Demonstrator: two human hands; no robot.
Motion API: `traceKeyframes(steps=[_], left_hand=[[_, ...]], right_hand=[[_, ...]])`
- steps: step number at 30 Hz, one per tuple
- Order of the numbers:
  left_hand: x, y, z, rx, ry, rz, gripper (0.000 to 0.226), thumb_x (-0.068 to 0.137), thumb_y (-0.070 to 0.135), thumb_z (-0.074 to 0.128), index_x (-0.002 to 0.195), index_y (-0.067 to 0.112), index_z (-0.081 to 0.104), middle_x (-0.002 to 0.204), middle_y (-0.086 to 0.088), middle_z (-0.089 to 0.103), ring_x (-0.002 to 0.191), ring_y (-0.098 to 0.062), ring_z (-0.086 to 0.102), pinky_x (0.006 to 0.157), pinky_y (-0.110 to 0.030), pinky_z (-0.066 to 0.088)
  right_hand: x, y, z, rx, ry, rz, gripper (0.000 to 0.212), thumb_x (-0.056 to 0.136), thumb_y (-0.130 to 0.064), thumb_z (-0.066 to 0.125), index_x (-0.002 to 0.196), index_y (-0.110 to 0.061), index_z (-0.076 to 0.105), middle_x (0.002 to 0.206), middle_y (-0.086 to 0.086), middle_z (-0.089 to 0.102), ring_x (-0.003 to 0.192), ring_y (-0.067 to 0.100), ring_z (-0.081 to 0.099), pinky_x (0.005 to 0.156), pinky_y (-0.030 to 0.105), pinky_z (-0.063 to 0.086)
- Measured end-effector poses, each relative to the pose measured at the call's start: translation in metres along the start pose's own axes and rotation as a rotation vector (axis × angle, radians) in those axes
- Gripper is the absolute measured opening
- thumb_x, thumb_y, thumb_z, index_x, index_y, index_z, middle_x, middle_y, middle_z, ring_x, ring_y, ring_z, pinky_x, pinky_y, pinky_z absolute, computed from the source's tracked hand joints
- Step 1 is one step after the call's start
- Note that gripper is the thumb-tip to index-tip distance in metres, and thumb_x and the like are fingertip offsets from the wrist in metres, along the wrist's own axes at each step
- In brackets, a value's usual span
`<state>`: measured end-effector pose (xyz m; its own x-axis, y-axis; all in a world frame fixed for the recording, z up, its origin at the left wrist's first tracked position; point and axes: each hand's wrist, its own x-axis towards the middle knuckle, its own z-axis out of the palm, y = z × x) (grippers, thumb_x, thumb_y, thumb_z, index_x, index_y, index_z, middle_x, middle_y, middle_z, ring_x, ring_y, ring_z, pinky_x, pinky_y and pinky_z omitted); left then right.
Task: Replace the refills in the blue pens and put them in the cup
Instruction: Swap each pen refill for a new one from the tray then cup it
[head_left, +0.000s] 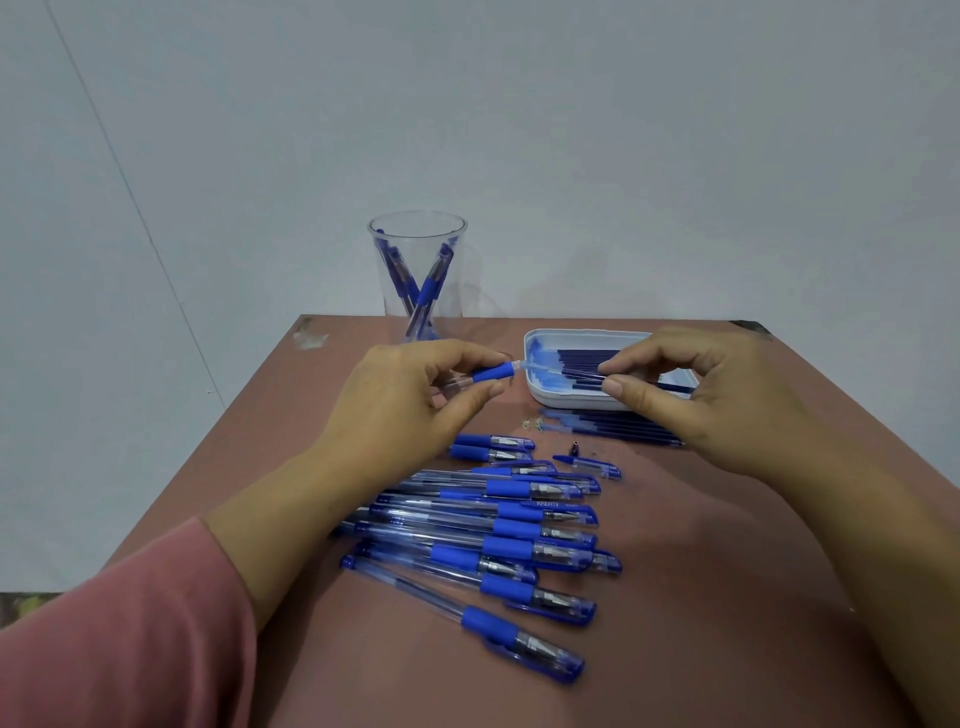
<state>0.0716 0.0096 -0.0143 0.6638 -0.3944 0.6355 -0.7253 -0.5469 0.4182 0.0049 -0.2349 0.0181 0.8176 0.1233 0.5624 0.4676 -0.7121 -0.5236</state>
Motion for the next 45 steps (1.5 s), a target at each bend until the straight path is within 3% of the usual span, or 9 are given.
traceKeyframes(steps=[3, 12, 17, 23, 27, 32, 36, 40, 45], left_hand=[[0.0, -0.001, 0.001, 0.002, 0.005, -0.006, 0.022, 0.085, 0.043, 0.067, 0.107, 0.041, 0.07, 0.086, 0.024, 0.068, 0.07, -0.007, 0.061, 0.063, -0.015, 0.048], [0.001, -0.005, 0.001, 0.014, 0.0, 0.006, 0.023, 0.085, 0.045, 0.066, 0.108, 0.045, 0.068, 0.085, 0.027, 0.067, 0.069, -0.008, 0.061, 0.063, -0.014, 0.049], [0.0, -0.008, 0.002, -0.005, -0.011, 0.006, 0.025, 0.085, 0.044, 0.068, 0.109, 0.042, 0.069, 0.087, 0.025, 0.068, 0.068, -0.008, 0.063, 0.066, -0.024, 0.055], [0.002, -0.007, -0.004, 0.002, -0.079, 0.052, 0.022, 0.084, 0.034, 0.073, 0.105, 0.033, 0.073, 0.08, 0.037, 0.059, 0.068, 0.009, 0.06, 0.059, -0.005, 0.042], [0.0, 0.001, -0.002, 0.004, -0.155, 0.079, 0.02, 0.084, 0.038, 0.071, 0.104, 0.041, 0.071, 0.078, 0.034, 0.061, 0.069, -0.005, 0.065, 0.057, -0.009, 0.044], [-0.002, 0.003, 0.0, 0.021, -0.165, 0.086, 0.022, 0.085, 0.035, 0.071, 0.106, 0.041, 0.071, 0.078, 0.035, 0.059, 0.071, -0.003, 0.064, 0.061, -0.015, 0.049], [-0.001, 0.003, -0.002, 0.021, -0.109, 0.08, 0.023, 0.084, 0.036, 0.071, 0.106, 0.039, 0.071, 0.075, 0.037, 0.055, 0.07, 0.006, 0.061, 0.061, -0.007, 0.045], [-0.003, 0.004, 0.001, 0.007, -0.129, 0.075, 0.023, 0.084, 0.035, 0.073, 0.106, 0.04, 0.072, 0.08, 0.03, 0.064, 0.072, -0.003, 0.065, 0.065, -0.026, 0.056], [-0.003, 0.005, 0.001, 0.015, -0.13, 0.085, 0.023, 0.084, 0.035, 0.072, 0.106, 0.04, 0.071, 0.081, 0.031, 0.064, 0.072, -0.002, 0.065, 0.065, -0.026, 0.056]], right_hand=[[0.0, 0.003, -0.001, 0.021, 0.012, 0.021, 0.017, 0.079, -0.019, 0.074, 0.081, -0.035, 0.068, 0.083, -0.019, 0.066, 0.077, -0.002, 0.061, 0.07, 0.002, 0.039], [0.001, 0.001, 0.0, 0.057, -0.02, 0.018, 0.008, 0.074, -0.035, 0.067, 0.082, -0.035, 0.068, 0.077, -0.011, 0.069, 0.078, 0.005, 0.063, 0.072, 0.007, 0.043], [-0.001, -0.006, -0.004, 0.041, -0.079, 0.062, 0.01, 0.08, -0.015, 0.073, 0.083, -0.024, 0.071, 0.083, -0.014, 0.069, 0.079, -0.011, 0.06, 0.069, -0.001, 0.037], [0.0, -0.002, -0.006, 0.022, -0.126, 0.071, 0.009, 0.08, -0.014, 0.073, 0.085, -0.022, 0.073, 0.08, -0.019, 0.067, 0.079, -0.016, 0.058, 0.068, -0.001, 0.036], [0.001, 0.006, 0.002, 0.036, -0.147, 0.041, 0.008, 0.076, -0.032, 0.068, 0.083, -0.035, 0.069, 0.081, -0.022, 0.068, 0.084, -0.002, 0.061, 0.074, 0.004, 0.039], [0.001, 0.006, 0.015, -0.005, -0.195, -0.043, 0.021, 0.075, -0.038, 0.067, 0.096, -0.038, 0.068, 0.086, -0.021, 0.066, 0.089, -0.001, 0.06, 0.077, 0.007, 0.043], [0.002, 0.013, 0.007, -0.028, -0.158, -0.042, 0.023, 0.077, -0.023, 0.076, 0.097, -0.029, 0.067, 0.093, -0.017, 0.066, 0.092, -0.005, 0.059, 0.079, 0.004, 0.04], [0.0, 0.014, 0.014, -0.048, -0.126, -0.066, 0.02, 0.081, -0.015, 0.075, 0.089, -0.032, 0.067, 0.085, -0.015, 0.065, 0.085, 0.003, 0.06, 0.074, 0.01, 0.044], [0.0, 0.013, 0.019, -0.048, -0.16, -0.092, 0.023, 0.083, -0.032, 0.072, 0.105, -0.036, 0.067, 0.09, -0.015, 0.065, 0.089, 0.004, 0.06, 0.077, 0.011, 0.044]])
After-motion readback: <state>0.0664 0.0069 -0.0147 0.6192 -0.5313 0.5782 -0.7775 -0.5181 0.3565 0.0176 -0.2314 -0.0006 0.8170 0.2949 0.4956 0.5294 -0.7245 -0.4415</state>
